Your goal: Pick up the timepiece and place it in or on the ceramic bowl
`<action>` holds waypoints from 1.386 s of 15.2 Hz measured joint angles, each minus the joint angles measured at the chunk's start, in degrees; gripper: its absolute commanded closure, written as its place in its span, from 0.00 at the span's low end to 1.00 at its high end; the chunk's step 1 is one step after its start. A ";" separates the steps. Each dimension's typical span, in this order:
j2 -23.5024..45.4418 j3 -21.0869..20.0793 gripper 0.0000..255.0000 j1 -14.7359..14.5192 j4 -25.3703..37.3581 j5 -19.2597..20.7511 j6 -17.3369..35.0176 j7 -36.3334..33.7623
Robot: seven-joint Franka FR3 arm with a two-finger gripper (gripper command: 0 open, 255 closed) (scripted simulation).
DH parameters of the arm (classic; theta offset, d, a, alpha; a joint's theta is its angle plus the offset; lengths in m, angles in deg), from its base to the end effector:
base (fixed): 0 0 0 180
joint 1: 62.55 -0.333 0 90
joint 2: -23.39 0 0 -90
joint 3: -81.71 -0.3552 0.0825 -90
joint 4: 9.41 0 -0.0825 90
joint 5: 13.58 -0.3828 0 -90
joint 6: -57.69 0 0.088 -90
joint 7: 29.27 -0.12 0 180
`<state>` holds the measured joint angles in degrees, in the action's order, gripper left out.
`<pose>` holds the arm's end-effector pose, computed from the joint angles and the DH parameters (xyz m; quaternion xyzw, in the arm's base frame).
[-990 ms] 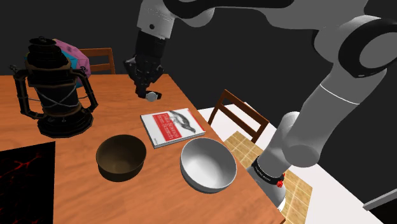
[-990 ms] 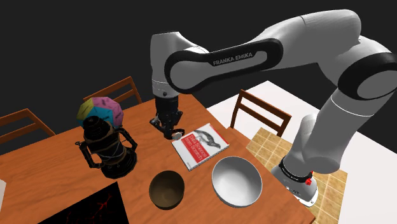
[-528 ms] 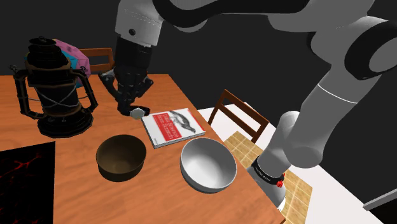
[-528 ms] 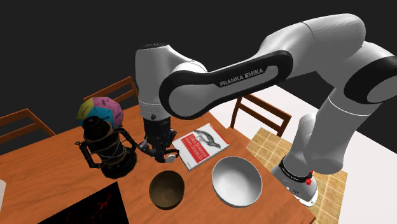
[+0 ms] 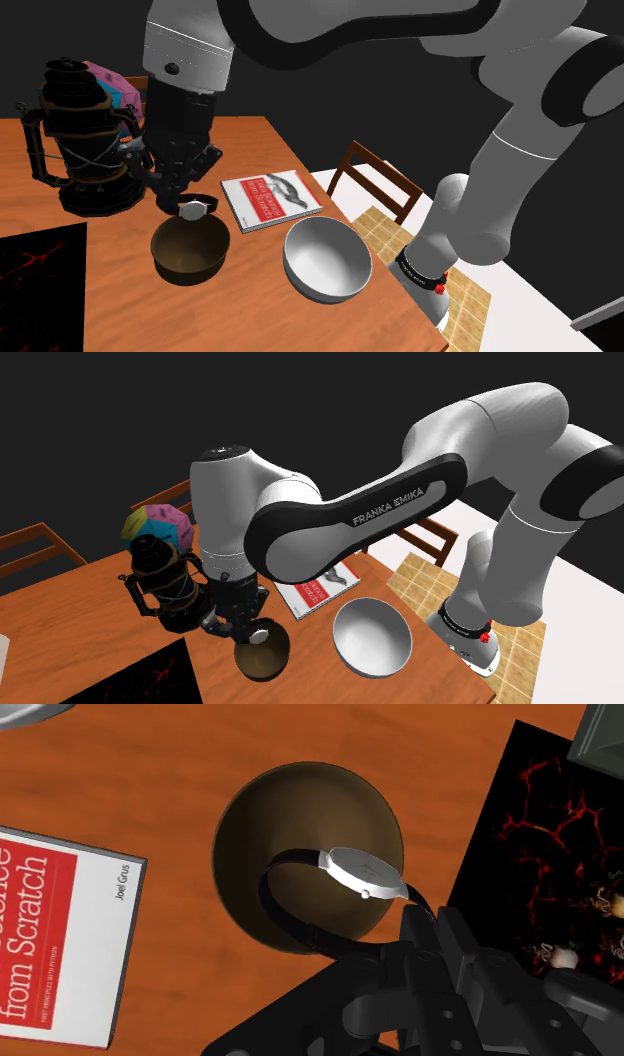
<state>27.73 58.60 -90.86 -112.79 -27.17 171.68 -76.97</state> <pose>0.3652 0.4748 0.5394 -0.9904 0.0110 0.0586 0.1245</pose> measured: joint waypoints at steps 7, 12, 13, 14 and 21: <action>1.35 -0.14 1.00 -0.27 -3.50 0.09 4.74 0.64; 2.04 -0.20 1.00 -0.37 -6.66 -0.11 8.50 1.41; 2.21 -0.23 1.00 -0.42 -7.37 -0.15 9.35 1.53; 2.50 -0.20 1.00 -0.42 -7.53 -0.09 9.78 1.66; 2.73 -0.21 0.00 -0.45 -7.67 -0.03 10.15 1.68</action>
<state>30.46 58.40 -91.31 -120.46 -27.20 181.83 -75.29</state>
